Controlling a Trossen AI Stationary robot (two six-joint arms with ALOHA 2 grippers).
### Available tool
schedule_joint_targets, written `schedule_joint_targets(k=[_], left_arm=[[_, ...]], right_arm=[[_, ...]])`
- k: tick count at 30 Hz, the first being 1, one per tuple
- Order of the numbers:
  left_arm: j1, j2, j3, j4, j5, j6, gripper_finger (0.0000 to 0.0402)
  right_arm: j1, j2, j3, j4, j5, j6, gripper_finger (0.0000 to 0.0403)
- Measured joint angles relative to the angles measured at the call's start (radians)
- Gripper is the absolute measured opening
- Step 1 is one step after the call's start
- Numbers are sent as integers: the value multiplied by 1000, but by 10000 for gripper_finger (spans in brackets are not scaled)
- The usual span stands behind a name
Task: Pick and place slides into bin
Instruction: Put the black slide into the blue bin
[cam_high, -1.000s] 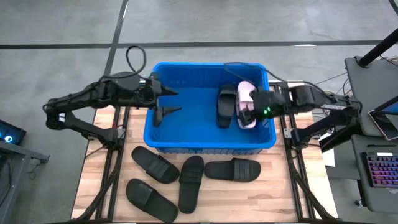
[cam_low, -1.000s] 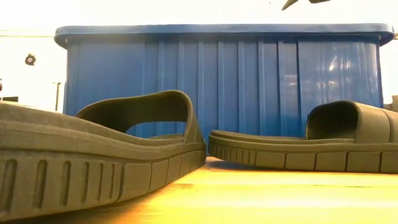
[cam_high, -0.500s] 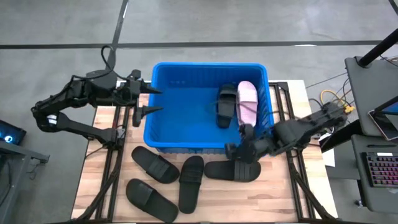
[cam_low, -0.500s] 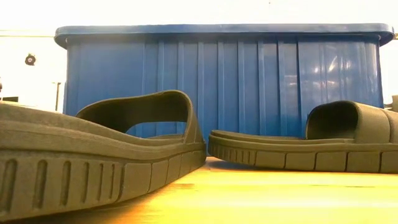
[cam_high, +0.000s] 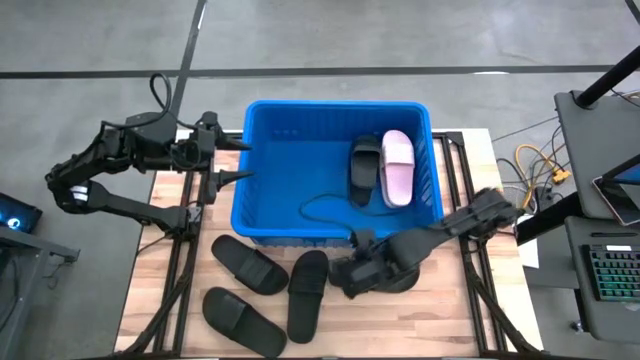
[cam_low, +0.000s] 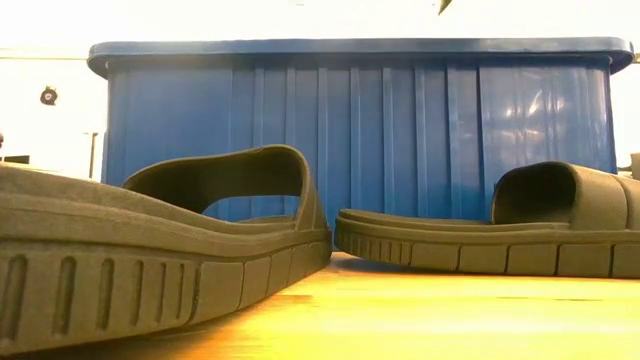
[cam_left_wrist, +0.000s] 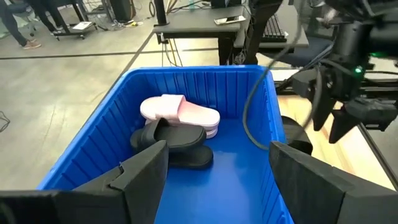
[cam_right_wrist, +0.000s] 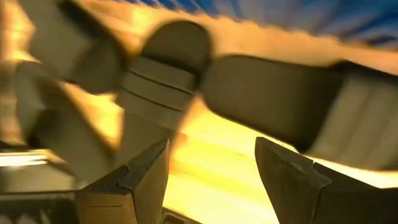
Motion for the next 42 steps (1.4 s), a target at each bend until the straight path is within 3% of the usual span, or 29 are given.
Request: schedule_joint_targets(k=[6,12,22,30,37,42], left_arm=[[0,-4,0,-29,0,8,262],[0,4,0,-35,0,24,262],[0,13,0,-36,0,25,262],[0,14,0,-35,0,26,262],[0,19,0,-35,0,26,262],[0,19,0,-35,0,25,262]], right_arm=[[0,187,232,-325,-112,29,226],[0,290,299,-314,-143,10,226],[46,407,293,-317,-180,-11,214],[51,415,292,-316,-216,-209,197],[50,405,351,-317,-216,-507,183],[50,347,363,-315,-193,-580,174]])
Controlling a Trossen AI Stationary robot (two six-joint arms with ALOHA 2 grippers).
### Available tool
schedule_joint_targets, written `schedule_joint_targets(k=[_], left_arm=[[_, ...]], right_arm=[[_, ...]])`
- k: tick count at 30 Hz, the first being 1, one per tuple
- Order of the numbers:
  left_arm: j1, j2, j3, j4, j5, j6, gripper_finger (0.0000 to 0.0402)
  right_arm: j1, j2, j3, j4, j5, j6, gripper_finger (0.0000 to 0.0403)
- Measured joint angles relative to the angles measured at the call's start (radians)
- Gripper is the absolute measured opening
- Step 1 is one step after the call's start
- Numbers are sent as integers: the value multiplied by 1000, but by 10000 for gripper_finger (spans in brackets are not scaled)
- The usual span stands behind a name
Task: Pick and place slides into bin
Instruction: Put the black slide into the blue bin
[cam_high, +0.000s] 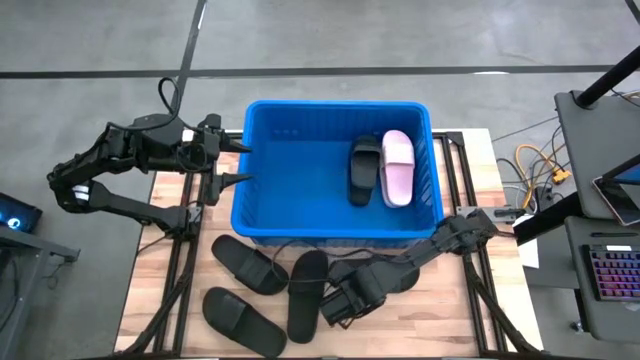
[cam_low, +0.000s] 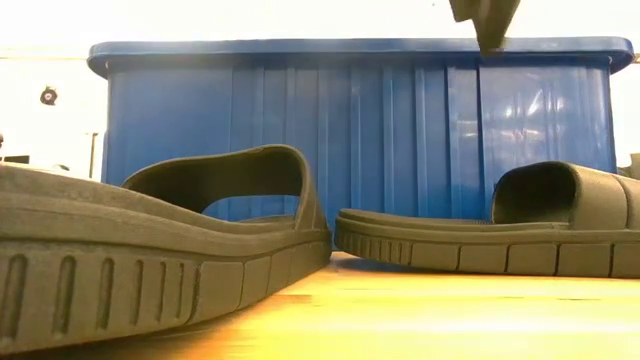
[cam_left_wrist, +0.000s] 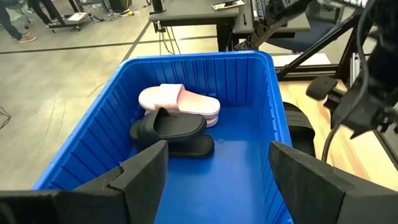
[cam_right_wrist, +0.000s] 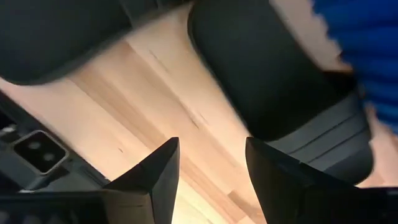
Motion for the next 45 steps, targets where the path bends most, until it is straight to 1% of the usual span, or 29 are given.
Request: schedule_joint_targets(k=[2,7,10,12,14,18,20,22,28,31,35,42,45], left_arm=[[0,0,0,0,0,0,262],[0,3,0,0,0,0,262],[0,9,0,0,0,-2,262],[0,9,0,-1,0,-2,262],[0,10,0,0,0,-2,262],[0,9,0,-1,0,-3,262],[0,8,0,0,0,-3,262],[0,7,0,-1,0,-3,262],[0,15,0,0,0,-3,262],[0,19,0,0,0,-3,262],[0,21,0,0,0,-3,262],[0,20,0,0,0,-1,262],[0,19,0,0,0,0,262]], right_arm=[[0,-39,-2,-1,40,-10,171],[3,-149,-64,2,225,-48,166],[-1,-213,-157,2,246,-53,166],[-8,-255,-245,-2,222,-18,166],[-13,-299,-343,1,163,55,166],[-28,-368,-500,9,9,297,166],[-32,-387,-545,13,-38,437,164],[-31,-400,-570,37,-49,562,164],[-33,-399,-624,161,-49,725,178],[-33,-381,-657,201,-49,756,194],[-33,-346,-678,197,-48,800,218],[-40,-260,-647,204,-28,804,243],[-40,-235,-625,212,11,806,247]])
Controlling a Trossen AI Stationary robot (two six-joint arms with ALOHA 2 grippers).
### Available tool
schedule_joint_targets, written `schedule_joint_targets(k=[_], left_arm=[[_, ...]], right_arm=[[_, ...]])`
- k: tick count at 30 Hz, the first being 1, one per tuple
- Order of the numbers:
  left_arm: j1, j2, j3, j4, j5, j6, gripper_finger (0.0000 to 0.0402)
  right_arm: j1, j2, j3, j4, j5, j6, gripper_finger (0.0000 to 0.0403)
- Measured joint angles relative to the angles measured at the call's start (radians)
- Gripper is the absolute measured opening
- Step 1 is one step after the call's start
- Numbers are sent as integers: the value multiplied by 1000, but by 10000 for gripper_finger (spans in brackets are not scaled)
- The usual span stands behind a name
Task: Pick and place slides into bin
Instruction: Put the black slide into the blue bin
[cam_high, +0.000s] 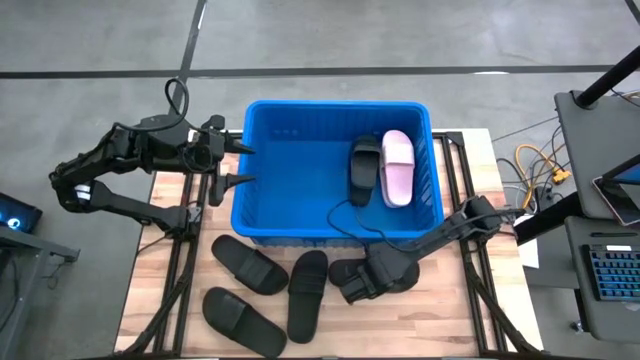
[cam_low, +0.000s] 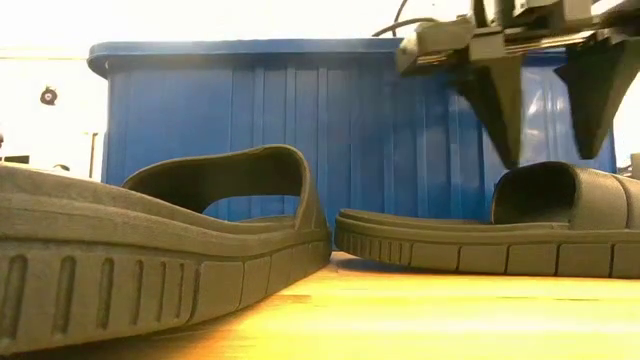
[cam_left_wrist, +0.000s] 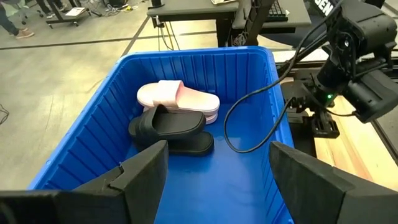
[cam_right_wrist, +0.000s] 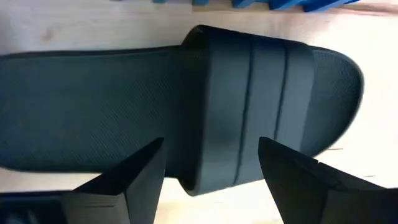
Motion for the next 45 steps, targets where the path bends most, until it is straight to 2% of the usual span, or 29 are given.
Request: schedule_joint_targets(k=[9,19,26,30,36,40,45], left_arm=[[0,1,0,0,0,1,262],[0,-10,0,-4,0,2,262],[0,-13,0,-5,0,2,262],[0,-13,0,-3,0,2,262],[0,-14,0,-2,0,2,262],[0,-16,0,-3,0,2,262],[0,-27,0,-5,0,2,262]], right_arm=[[0,65,5,-56,23,23,231],[0,143,6,-187,-7,-40,230],[-2,143,3,-186,-41,-133,221],[-2,143,0,-196,-92,-142,175],[5,143,8,-207,-112,-214,31],[11,131,40,-213,-116,-307,14],[25,87,113,-210,-104,-444,11]])
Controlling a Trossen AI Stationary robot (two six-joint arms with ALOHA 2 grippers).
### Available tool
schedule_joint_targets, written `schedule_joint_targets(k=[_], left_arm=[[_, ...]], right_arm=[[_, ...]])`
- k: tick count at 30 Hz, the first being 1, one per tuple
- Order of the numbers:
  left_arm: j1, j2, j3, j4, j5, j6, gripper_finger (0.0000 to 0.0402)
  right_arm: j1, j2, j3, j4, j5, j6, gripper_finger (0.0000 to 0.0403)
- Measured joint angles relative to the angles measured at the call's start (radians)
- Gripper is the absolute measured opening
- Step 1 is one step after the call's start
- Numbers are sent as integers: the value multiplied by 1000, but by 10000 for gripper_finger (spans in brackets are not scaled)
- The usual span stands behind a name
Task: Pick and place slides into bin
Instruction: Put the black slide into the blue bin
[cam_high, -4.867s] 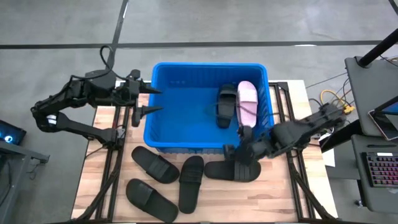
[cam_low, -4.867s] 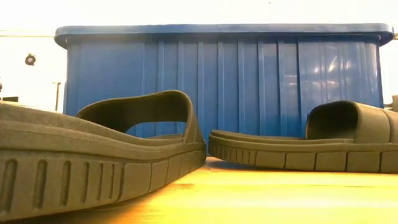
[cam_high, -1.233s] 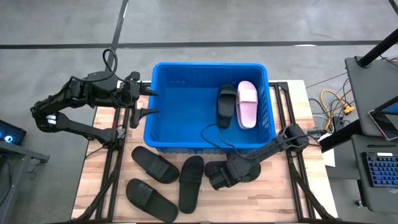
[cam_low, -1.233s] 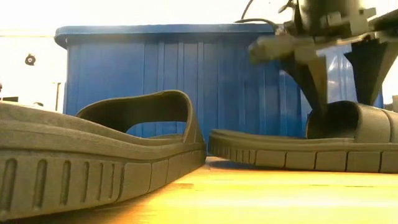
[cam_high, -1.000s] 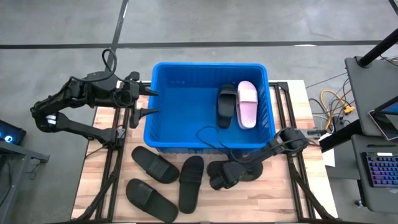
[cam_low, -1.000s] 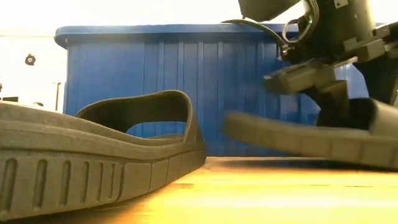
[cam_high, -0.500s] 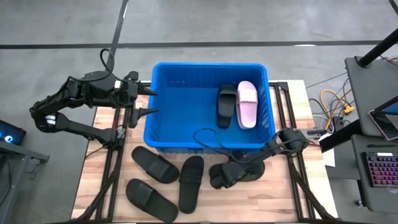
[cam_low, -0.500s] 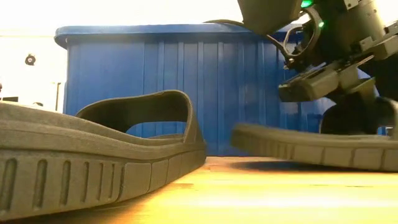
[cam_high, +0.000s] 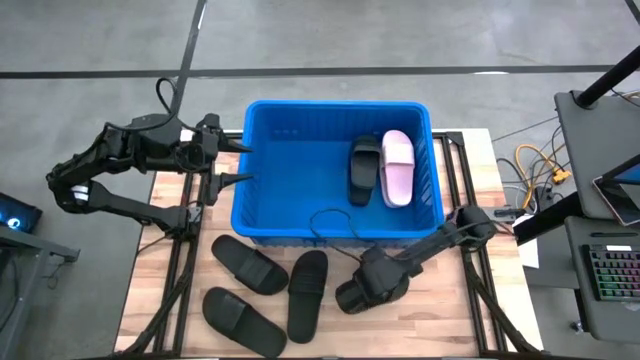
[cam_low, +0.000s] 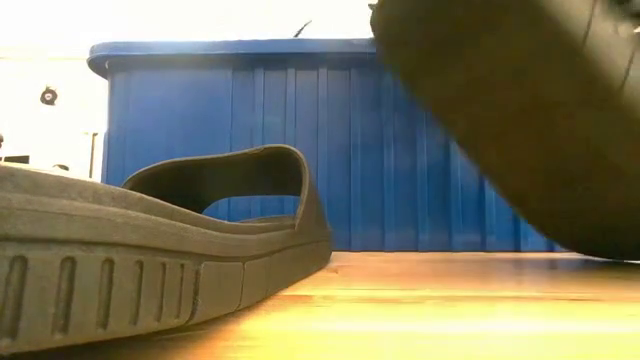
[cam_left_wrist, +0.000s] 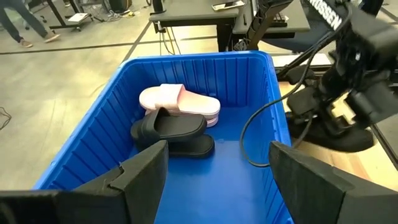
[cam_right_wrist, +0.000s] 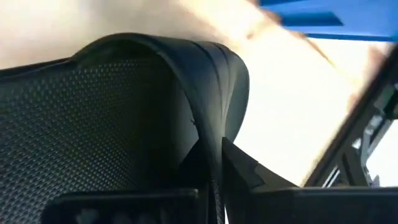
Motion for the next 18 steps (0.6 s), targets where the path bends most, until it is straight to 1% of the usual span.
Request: schedule_joint_targets(k=[2,9,11,13,16,18], left_arm=[[0,-7,0,0,0,5,262],[0,-22,0,4,0,24,262],[0,-25,0,3,0,24,262],[0,-28,0,3,0,25,262],[0,-32,0,3,0,25,262],[0,-34,0,3,0,25,262]], right_arm=[[6,-22,38,4,4,-53,11],[28,-105,228,-3,100,-270,10],[29,-122,294,24,115,-341,10],[29,-142,356,45,139,-379,10],[20,-167,446,115,211,-430,9],[13,-182,493,175,294,-484,10]])
